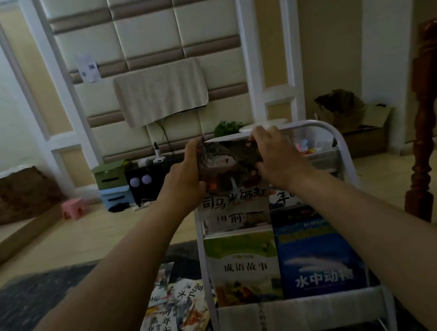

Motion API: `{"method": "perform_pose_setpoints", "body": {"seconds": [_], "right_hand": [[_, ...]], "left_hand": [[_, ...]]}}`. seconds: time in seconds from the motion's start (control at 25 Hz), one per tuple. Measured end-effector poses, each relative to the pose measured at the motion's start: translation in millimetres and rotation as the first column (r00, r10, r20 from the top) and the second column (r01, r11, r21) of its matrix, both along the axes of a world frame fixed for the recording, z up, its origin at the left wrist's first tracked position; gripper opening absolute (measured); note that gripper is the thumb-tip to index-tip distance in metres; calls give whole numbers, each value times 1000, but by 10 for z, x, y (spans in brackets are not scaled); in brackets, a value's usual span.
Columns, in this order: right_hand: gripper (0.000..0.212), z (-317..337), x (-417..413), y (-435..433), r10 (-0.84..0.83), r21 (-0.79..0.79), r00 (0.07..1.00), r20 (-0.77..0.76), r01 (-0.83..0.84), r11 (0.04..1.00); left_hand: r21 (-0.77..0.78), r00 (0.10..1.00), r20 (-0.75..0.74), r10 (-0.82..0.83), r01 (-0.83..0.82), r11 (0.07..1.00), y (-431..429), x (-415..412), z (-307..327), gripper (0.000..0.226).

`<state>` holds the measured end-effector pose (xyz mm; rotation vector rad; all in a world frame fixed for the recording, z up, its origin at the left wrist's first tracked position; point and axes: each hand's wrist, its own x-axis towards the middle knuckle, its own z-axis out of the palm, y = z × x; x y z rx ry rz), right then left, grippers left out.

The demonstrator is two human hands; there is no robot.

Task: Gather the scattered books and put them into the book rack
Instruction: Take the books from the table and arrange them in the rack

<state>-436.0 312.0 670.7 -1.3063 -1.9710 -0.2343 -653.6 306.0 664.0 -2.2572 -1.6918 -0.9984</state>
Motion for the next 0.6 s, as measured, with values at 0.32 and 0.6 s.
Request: {"method": "perform_pose_setpoints", "body": {"seconds": [0.32, 0.6], "right_hand": [[39, -468, 34, 220, -176, 216, 951, 253, 121, 969], [21, -659, -124, 180, -300, 330, 837, 457, 153, 931]], "left_hand": [[159, 931, -312, 190, -146, 976, 318, 51, -449, 73], [359, 783, -456, 423, -273, 892, 262, -11, -680, 65]]}}
